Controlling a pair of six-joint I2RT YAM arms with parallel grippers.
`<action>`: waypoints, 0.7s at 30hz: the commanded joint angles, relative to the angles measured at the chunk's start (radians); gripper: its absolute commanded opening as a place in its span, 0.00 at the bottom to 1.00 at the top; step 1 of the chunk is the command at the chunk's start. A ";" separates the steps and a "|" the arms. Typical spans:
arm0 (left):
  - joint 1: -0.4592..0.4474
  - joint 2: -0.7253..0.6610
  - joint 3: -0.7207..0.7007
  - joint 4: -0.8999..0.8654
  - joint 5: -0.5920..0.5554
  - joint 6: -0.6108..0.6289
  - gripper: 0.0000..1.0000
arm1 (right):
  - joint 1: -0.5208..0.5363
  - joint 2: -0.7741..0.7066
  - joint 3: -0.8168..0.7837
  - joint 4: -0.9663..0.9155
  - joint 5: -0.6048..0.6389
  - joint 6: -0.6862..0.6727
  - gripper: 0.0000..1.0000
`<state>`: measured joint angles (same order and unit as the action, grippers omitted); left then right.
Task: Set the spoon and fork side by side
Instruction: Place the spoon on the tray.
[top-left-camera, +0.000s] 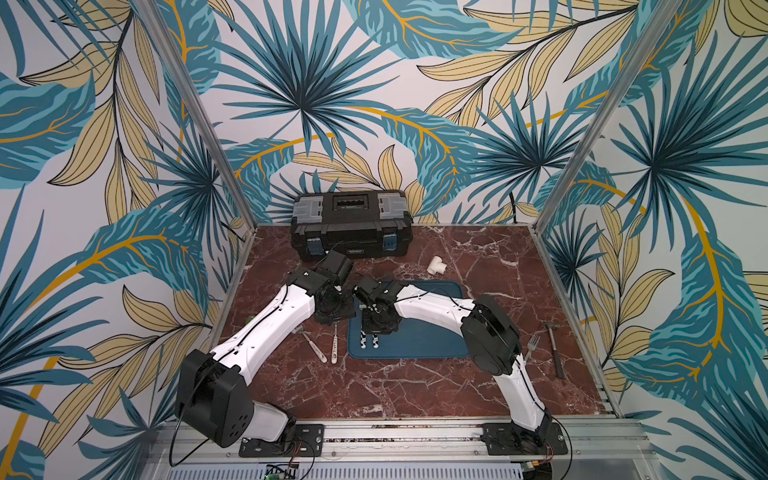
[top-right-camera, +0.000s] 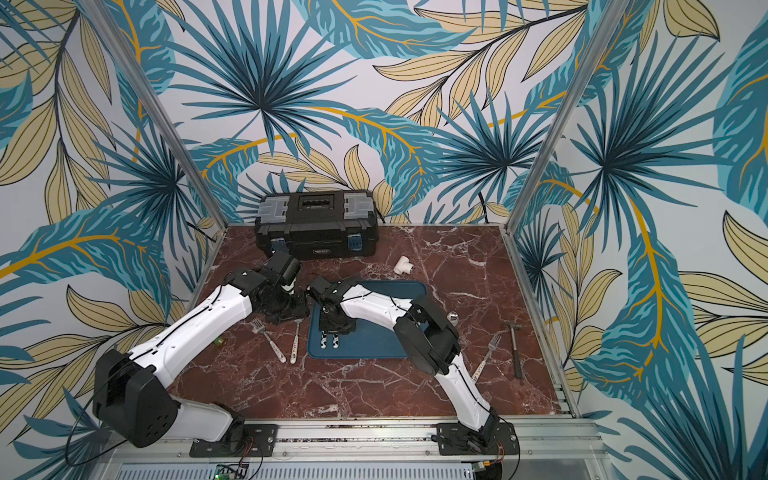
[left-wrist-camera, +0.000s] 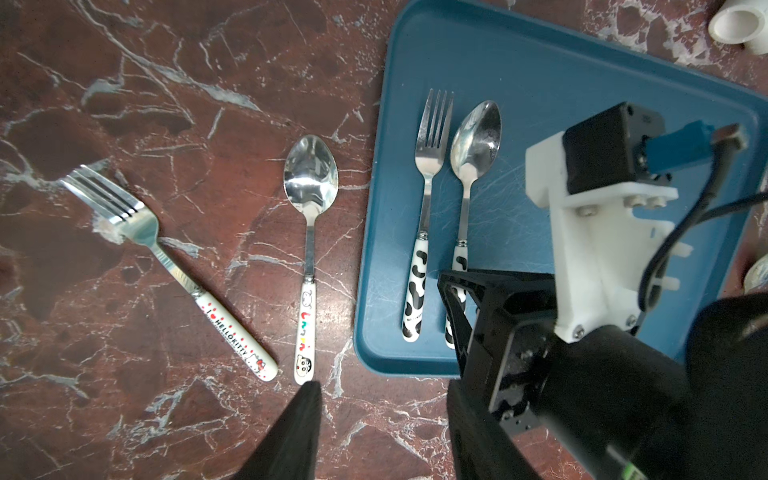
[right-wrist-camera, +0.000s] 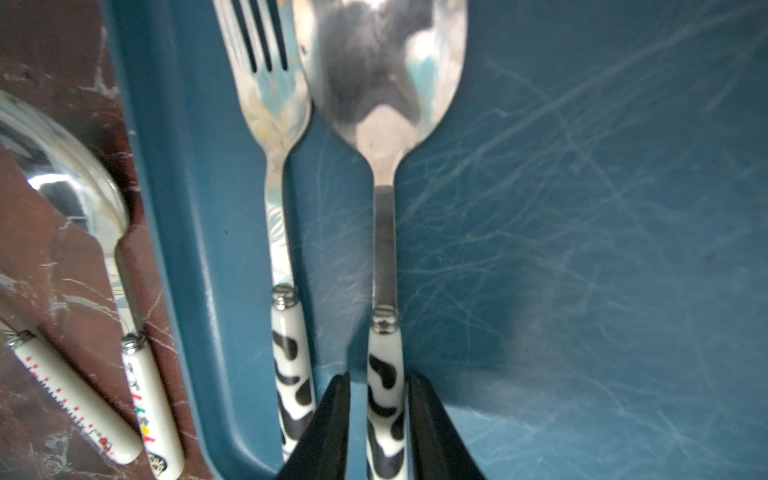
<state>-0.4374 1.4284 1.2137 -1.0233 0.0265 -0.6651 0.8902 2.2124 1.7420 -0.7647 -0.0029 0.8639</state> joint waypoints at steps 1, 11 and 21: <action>0.004 -0.024 -0.017 0.020 0.001 0.002 0.53 | 0.016 0.007 0.001 -0.066 0.046 -0.024 0.31; 0.005 -0.055 -0.004 -0.009 -0.037 -0.005 0.53 | 0.015 -0.054 0.027 -0.047 0.030 -0.070 0.33; 0.005 -0.068 -0.009 -0.013 -0.045 -0.014 0.53 | 0.015 -0.164 -0.007 -0.023 0.065 -0.078 0.34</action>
<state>-0.4374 1.3796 1.2137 -1.0294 -0.0010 -0.6712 0.8993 2.0998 1.7485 -0.7681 0.0158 0.8024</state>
